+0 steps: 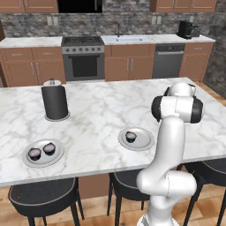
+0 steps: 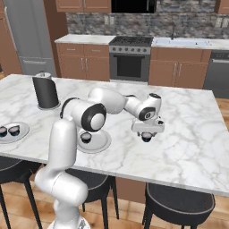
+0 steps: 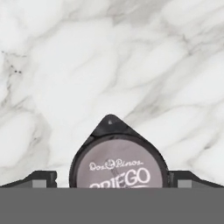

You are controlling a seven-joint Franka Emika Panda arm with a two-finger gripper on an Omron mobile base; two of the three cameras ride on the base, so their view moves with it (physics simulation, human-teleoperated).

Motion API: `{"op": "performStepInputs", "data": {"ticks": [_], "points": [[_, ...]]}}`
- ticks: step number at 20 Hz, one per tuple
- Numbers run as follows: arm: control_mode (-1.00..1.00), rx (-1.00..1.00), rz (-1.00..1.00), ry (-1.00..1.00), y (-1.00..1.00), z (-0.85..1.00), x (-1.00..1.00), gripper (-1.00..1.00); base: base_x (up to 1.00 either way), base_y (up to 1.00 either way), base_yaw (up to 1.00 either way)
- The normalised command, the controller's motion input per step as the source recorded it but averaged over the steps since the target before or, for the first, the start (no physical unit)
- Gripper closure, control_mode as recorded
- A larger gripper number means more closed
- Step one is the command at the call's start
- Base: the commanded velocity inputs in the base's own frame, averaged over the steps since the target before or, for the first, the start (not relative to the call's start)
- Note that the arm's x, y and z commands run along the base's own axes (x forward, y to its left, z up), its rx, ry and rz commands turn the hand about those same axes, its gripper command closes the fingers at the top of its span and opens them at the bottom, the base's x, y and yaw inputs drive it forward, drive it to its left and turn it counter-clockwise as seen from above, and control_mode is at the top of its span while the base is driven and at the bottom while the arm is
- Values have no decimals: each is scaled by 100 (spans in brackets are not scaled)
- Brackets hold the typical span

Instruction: Place two yogurt containers on each plate.

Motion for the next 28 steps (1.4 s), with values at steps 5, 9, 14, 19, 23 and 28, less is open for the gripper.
{"op": "performStepInputs", "data": {"ticks": [5, 9, 14, 19, 23, 28], "points": [[-100, 0, 0, 0, 0, -8, 0, -100, 0, 0, 0], [-100, 0, 0, 0, 0, -10, 0, -100, 0, 0, 0], [-100, 0, 0, 0, 0, -11, 0, -100, 0, 0, 0], [-100, 0, 0, -1, 0, -3, 1, 100, 0, 0, 0], [-100, 0, 0, 0, -2, 0, -2, 100, 0, 0, 0], [-100, 0, -4, -2, 42, 13, -41, 100, 0, 0, 0]]}}
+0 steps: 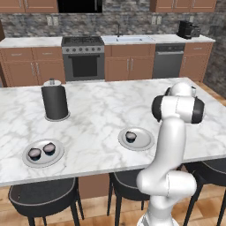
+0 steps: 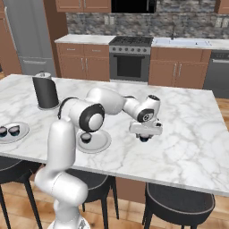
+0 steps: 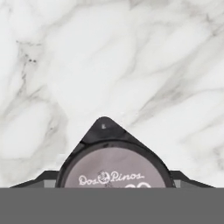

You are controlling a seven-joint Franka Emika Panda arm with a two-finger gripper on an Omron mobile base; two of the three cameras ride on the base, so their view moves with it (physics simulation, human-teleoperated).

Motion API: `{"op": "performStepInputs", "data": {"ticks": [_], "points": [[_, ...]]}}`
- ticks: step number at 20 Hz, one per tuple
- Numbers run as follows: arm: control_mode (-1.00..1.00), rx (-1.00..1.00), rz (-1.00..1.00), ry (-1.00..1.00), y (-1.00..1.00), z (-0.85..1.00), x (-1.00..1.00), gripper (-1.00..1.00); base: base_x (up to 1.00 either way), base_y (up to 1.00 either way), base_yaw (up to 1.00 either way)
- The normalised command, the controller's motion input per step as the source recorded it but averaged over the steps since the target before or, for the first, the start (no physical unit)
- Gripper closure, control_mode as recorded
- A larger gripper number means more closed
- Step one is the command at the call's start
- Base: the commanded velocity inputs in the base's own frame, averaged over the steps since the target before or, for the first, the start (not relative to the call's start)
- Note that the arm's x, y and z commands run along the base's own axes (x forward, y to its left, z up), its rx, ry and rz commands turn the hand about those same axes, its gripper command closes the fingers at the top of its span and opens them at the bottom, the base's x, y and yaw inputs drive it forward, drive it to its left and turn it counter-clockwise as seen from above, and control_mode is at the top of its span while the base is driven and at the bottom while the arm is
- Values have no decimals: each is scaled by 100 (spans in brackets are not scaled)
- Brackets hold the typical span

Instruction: Place two yogurt containers on each plate.

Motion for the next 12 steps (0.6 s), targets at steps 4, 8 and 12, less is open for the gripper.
{"op": "performStepInputs", "data": {"ticks": [4, 8, 12], "points": [[-100, 0, -13, -11, 71, 10, -78, 100, 0, 0, 0], [-100, 0, -17, -19, 80, 8, -76, 100, 0, 0, 0], [-100, -1, -18, -25, 87, 4, -55, 100, 0, 0, 0]]}}
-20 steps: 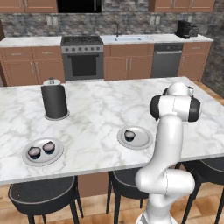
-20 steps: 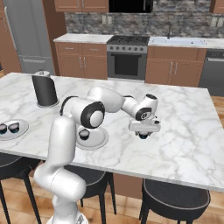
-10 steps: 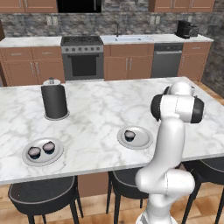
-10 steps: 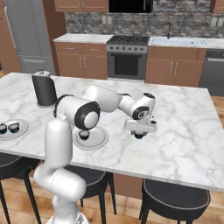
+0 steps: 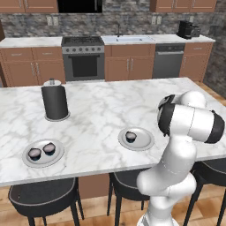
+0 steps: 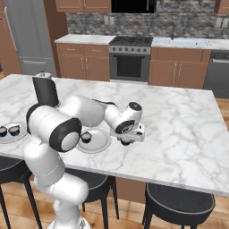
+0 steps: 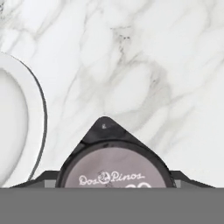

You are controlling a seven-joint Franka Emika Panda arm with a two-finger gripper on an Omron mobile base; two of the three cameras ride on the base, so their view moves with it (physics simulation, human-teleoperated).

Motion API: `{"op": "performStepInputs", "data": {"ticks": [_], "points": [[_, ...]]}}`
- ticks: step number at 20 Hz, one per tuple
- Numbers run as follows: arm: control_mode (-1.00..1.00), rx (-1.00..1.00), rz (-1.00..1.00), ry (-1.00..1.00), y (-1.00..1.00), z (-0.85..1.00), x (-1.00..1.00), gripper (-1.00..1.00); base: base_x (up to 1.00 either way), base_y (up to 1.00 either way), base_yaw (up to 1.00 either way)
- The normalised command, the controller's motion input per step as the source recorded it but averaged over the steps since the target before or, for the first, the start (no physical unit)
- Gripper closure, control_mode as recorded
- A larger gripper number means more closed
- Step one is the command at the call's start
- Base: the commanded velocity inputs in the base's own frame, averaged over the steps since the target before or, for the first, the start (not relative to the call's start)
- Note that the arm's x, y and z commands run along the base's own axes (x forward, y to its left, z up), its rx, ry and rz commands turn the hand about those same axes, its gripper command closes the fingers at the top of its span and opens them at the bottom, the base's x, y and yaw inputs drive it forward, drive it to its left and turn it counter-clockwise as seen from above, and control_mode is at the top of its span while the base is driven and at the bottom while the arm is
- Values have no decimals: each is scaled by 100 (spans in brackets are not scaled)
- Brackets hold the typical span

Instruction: Place two yogurt containers on each plate.

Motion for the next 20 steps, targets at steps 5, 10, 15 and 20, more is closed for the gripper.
{"op": "performStepInputs", "data": {"ticks": [5, 10, 15, 20], "points": [[-100, -16, -20, -8, 83, 32, 2, 100, 0, 0, 0], [-100, -12, -19, 3, 59, 25, 19, 100, 0, 0, 0], [-100, 0, -10, 9, 13, 4, 36, 100, 0, 0, 0], [-100, 0, -6, 8, 21, 0, 12, 100, 0, 0, 0]]}}
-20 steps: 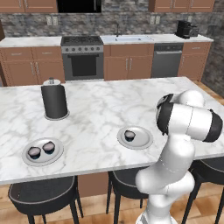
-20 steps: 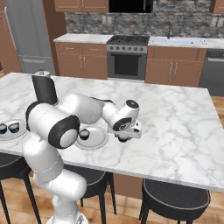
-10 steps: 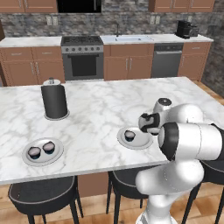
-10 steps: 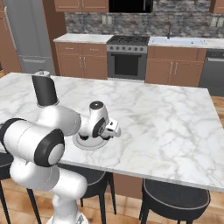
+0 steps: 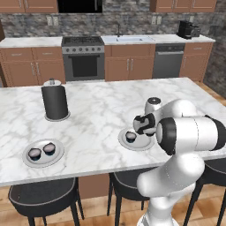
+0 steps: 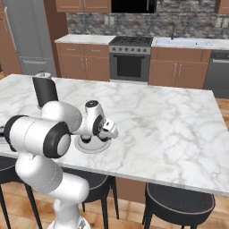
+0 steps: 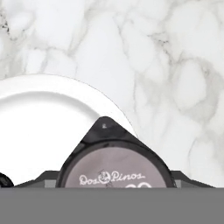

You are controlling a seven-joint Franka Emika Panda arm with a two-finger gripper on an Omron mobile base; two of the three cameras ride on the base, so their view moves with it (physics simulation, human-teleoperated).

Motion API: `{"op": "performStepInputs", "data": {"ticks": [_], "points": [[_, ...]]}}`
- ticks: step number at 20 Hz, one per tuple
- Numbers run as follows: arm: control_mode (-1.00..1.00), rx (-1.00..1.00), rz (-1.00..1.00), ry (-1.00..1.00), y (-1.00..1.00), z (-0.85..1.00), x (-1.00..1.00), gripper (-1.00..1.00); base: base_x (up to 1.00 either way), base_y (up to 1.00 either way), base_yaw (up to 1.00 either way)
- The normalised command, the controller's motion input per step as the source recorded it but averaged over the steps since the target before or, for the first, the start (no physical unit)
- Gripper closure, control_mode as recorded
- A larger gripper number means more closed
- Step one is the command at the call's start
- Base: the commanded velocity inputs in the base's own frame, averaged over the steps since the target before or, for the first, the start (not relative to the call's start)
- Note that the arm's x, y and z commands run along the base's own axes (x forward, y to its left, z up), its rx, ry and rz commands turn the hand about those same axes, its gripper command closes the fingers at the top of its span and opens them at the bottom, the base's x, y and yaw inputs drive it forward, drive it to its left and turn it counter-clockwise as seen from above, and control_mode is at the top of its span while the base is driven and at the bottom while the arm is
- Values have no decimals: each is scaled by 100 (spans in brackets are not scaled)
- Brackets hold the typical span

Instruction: Place two yogurt containers on each plate.

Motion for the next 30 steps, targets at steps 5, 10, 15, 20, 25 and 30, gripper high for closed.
{"op": "performStepInputs", "data": {"ticks": [5, 10, 15, 20, 25, 30], "points": [[-100, 3, 0, 13, 4, 0, 8, 100, 0, 0, 0], [-100, 3, 0, 18, 8, 0, 1, 100, 0, 0, 0], [-100, 3, 0, 8, 14, -1, 2, 100, 0, 0, 0], [-100, 7, 0, 0, 11, -6, 0, 100, 0, 0, 0], [-100, 8, 0, 0, 6, -18, 0, 100, 0, 0, 0], [-100, 4, 0, 0, 0, -20, 1, 100, 0, 0, 0]]}}
